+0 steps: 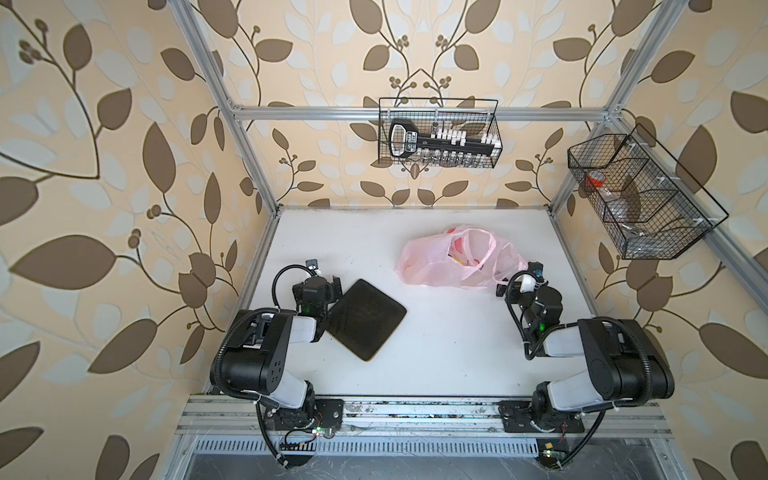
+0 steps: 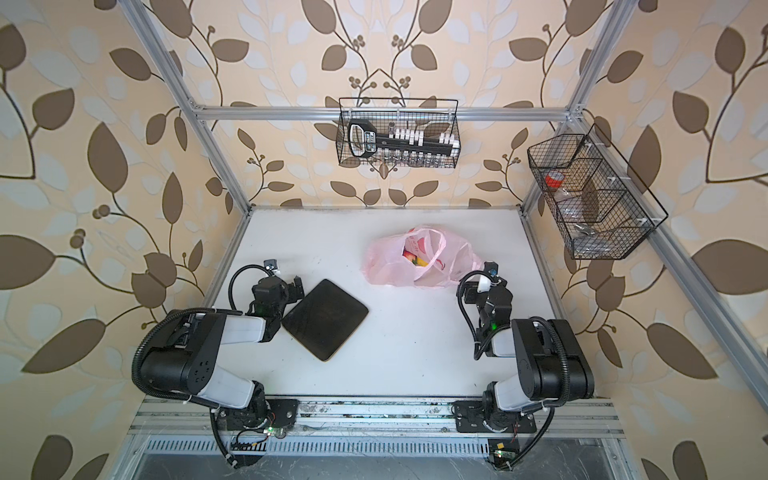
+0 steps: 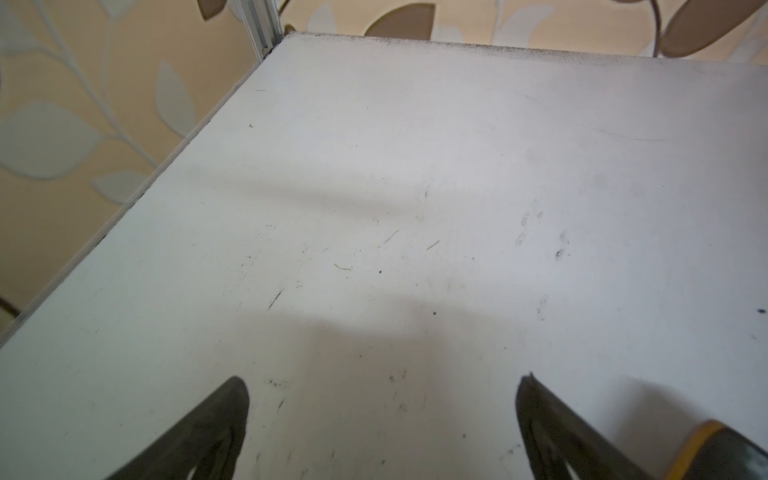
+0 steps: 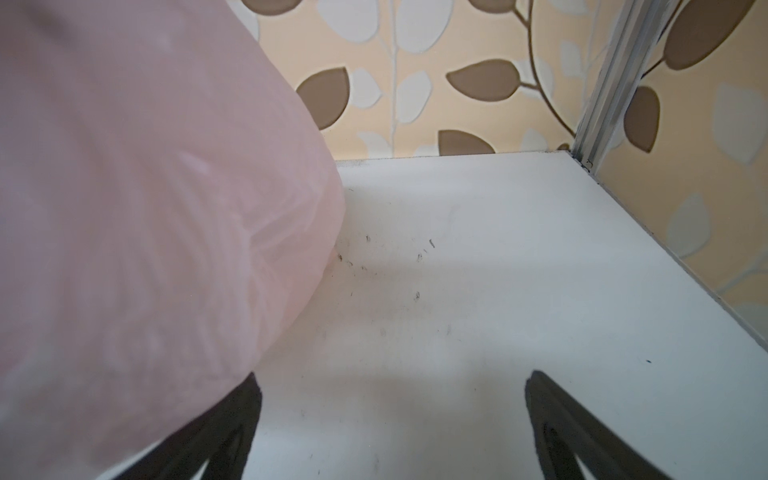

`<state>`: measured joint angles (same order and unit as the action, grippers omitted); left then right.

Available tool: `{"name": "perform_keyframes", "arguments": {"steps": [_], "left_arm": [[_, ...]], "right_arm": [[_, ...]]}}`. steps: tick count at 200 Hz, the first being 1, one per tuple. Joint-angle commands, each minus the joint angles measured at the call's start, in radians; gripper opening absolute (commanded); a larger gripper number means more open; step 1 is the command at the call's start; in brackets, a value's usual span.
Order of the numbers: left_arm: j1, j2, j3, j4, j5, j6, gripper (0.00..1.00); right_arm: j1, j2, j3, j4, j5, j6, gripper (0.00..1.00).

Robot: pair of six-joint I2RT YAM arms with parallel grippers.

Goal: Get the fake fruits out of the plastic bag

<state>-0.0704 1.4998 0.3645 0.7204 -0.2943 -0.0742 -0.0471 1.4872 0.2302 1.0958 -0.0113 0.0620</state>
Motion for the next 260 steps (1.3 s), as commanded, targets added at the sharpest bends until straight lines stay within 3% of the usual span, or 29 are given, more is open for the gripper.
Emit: {"name": "perform_keyframes", "arguments": {"steps": [1, 16, 40, 76, 87, 105, 157, 173, 206, 260], "left_arm": [[0.010, -0.088, 0.004, 0.006, -0.014, 0.018, 0.99], [0.007, -0.193, 0.044, -0.177, -0.065, -0.020, 0.99], [0.007, -0.332, 0.098, -0.332, -0.092, -0.042, 0.99], [0.007, -0.427, 0.259, -0.632, 0.039, -0.063, 0.99], [0.007, -0.437, 0.292, -0.670, 0.059, -0.116, 0.99], [0.007, -0.449, 0.372, -0.822, 0.046, -0.272, 0.99], [-0.011, -0.501, 0.474, -0.860, 0.545, -0.355, 0.99], [-0.096, -0.515, 0.530, -0.916, 0.553, -0.339, 0.99], [-0.379, -0.533, 0.623, -0.975, 0.445, -0.257, 0.99], [-0.761, -0.411, 0.788, -1.019, 0.323, -0.200, 0.99]], "right_arm": [[-0.005, -0.093, 0.065, -0.149, 0.041, 0.013, 1.00], [-0.004, -0.193, 0.139, -0.346, 0.063, 0.042, 1.00], [-0.004, -0.331, 0.212, -0.541, 0.140, 0.136, 1.00], [-0.007, -0.502, 0.310, -0.858, 0.280, 0.410, 1.00], [-0.012, -0.537, 0.343, -0.962, 0.246, 0.474, 1.00], [-0.021, -0.590, 0.372, -1.059, 0.125, 0.477, 0.99], [-0.020, -0.711, 0.416, -1.329, -0.064, 0.525, 1.00], [-0.016, -0.731, 0.426, -1.378, -0.089, 0.536, 1.00], [-0.002, -0.741, 0.447, -1.406, -0.144, 0.542, 1.00], [-0.002, -0.757, 0.447, -1.403, -0.136, 0.552, 1.00]]}}
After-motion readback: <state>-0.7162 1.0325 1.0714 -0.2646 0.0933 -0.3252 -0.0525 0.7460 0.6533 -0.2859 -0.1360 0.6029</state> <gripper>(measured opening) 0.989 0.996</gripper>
